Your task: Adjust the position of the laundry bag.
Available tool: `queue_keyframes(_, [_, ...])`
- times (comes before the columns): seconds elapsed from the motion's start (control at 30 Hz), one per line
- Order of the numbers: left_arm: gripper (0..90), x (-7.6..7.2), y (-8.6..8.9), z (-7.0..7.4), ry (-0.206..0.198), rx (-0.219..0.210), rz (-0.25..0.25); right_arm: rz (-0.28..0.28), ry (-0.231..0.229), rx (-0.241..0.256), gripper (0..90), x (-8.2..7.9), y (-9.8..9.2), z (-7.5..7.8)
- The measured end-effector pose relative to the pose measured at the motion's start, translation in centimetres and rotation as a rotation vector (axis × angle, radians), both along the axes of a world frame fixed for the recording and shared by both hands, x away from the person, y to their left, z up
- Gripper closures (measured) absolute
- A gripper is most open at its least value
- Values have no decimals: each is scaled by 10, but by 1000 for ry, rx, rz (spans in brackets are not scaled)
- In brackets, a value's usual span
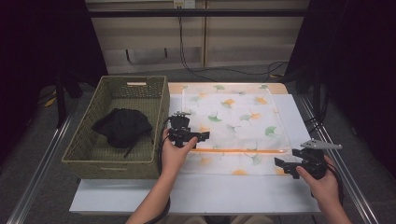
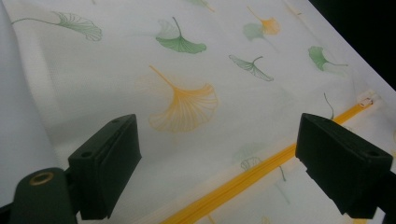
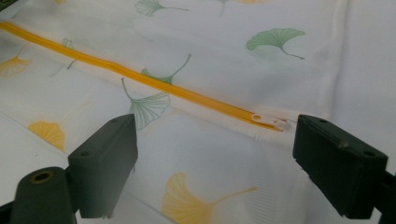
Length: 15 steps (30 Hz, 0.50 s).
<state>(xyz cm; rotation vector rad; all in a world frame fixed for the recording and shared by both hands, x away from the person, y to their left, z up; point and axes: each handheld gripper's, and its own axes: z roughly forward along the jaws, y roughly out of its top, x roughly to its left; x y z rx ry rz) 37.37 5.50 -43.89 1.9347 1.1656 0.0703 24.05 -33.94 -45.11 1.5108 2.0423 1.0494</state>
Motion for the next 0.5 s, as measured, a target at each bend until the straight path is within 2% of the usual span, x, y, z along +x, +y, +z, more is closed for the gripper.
queue_keyframes(0.07, [136, -1, -1, -1, 0, -10, 2, -15, -1, -1, 176, 1, -4, 0])
queue_keyframes(0.17, [132, -2, 0, -5, 6, 3, -5, -38, -1, 13, 214, 2, -11, -2])
queue_keyframes(0.37, [131, -3, 0, -13, 21, 1, -11, -37, 3, 12, 239, 5, -15, -4])
queue_keyframes(0.5, [130, -4, 0, -18, 27, -1, -16, -57, 11, -9, 245, 9, -19, -6])
